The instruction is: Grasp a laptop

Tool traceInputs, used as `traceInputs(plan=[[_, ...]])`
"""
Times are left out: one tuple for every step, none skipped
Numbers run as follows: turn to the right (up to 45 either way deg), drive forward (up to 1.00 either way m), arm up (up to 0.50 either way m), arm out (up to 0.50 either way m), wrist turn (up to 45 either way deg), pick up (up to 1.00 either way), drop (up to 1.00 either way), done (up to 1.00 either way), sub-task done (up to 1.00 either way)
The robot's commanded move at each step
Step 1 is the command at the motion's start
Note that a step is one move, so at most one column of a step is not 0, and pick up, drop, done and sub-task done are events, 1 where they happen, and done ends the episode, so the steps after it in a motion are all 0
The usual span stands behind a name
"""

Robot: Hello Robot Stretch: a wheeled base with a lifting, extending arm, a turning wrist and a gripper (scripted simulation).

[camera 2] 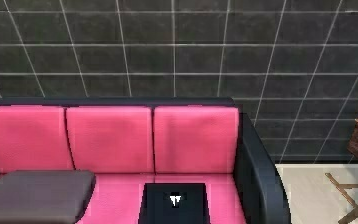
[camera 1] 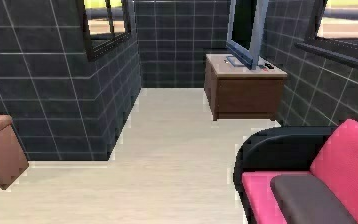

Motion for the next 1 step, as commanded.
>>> traceInputs(plan=[[0.0,0.00,0.42,0.00,0.0,0.00,0.00,0.00,0.00]])
